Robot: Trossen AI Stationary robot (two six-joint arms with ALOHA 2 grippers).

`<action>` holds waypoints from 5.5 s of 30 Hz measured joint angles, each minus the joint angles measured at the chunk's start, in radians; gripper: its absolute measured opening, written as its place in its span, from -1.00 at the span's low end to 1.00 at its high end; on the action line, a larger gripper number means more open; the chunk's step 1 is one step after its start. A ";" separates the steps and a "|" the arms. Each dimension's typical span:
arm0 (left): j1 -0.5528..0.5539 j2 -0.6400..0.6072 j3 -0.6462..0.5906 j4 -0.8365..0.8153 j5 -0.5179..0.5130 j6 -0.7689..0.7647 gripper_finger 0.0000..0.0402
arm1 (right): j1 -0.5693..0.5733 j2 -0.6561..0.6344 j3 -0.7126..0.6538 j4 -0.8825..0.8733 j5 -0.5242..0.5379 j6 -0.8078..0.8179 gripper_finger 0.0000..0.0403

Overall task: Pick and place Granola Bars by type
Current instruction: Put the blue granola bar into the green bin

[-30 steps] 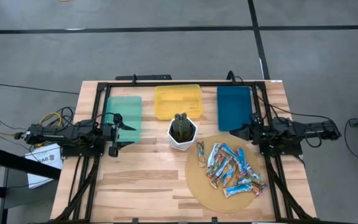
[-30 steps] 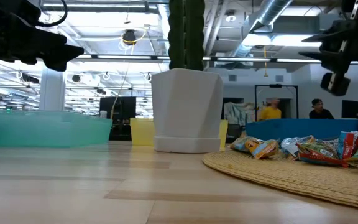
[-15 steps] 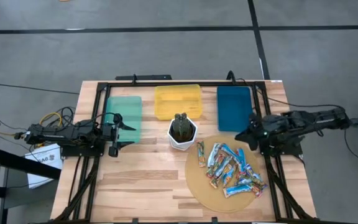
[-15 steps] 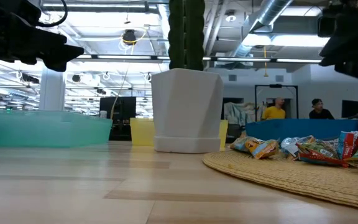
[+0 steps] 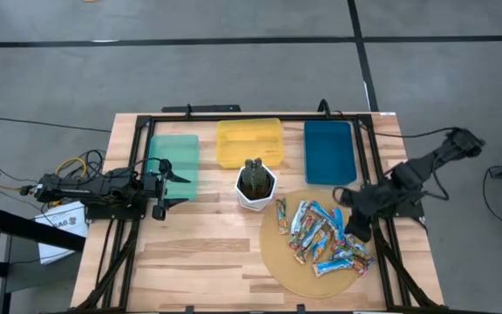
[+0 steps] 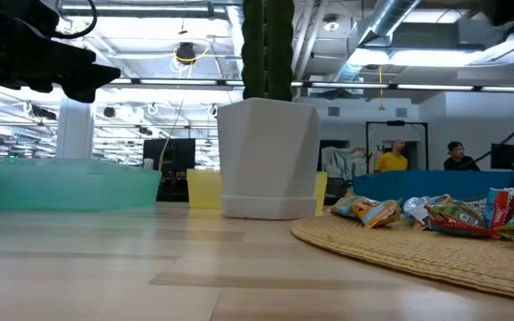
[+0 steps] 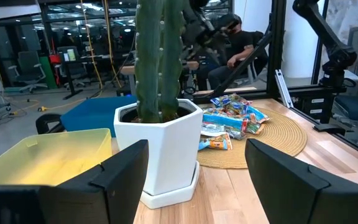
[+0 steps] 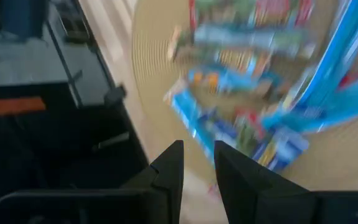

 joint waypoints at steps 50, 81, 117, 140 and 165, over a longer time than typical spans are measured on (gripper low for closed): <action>0.000 0.000 0.000 0.000 0.000 0.000 0.30 | 0.286 0.268 -0.108 0.016 0.053 0.392 0.13; 0.000 0.000 0.000 0.000 0.000 0.000 0.30 | 0.271 0.346 -0.192 0.151 0.045 0.318 -0.02; 0.000 0.000 0.000 0.000 0.000 0.000 0.30 | 0.217 0.215 -0.192 0.385 0.148 0.308 -0.93; 0.000 0.000 0.000 0.000 0.000 0.000 0.30 | -0.190 -0.053 -0.191 0.888 0.267 -0.181 -0.94; 0.000 0.000 0.000 0.000 -0.002 0.000 0.30 | -0.215 -0.033 -0.191 1.156 0.171 -0.282 -0.92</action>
